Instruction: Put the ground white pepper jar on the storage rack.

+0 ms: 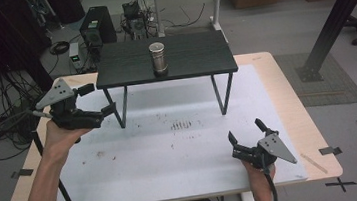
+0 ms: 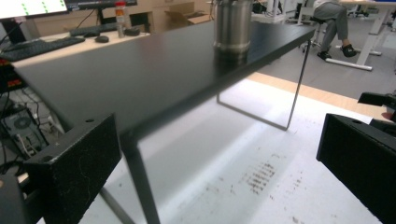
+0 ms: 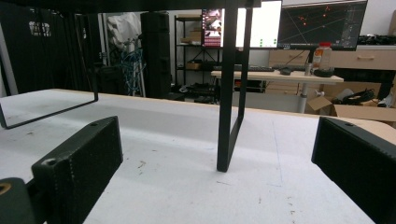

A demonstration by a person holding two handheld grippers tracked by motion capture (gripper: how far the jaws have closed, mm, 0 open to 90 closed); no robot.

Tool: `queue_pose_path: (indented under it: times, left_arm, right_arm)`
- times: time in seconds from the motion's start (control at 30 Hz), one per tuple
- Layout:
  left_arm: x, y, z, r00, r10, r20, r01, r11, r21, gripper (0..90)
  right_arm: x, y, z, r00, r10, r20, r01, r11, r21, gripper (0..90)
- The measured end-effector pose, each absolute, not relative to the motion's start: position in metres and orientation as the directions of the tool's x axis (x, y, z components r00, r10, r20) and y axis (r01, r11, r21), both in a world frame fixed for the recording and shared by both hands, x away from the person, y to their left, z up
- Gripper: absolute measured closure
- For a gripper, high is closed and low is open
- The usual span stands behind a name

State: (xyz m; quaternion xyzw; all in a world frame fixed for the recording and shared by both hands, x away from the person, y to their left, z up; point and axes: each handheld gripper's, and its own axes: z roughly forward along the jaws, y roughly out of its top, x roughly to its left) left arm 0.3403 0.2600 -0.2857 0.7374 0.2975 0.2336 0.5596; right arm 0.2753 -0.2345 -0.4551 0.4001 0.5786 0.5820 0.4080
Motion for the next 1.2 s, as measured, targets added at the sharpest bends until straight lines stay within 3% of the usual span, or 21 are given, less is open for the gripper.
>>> queue_pose_path:
  times: [0.8,1.2]
  left_arm:
    - [0.316,0.31,-0.377,0.582,0.811,-0.058,0.249,-0.111,0.962,0.3]
    - [0.298,0.327,-0.413,0.511,0.859,-0.021,0.199,-0.095,0.975,0.4]
  right_arm:
    - [0.275,-0.234,-0.455,-0.347,0.938,-0.007,-0.011,0.003,1.0,1.7]
    - [0.275,-0.234,-0.455,-0.347,0.938,-0.008,-0.011,0.004,1.0,1.9]
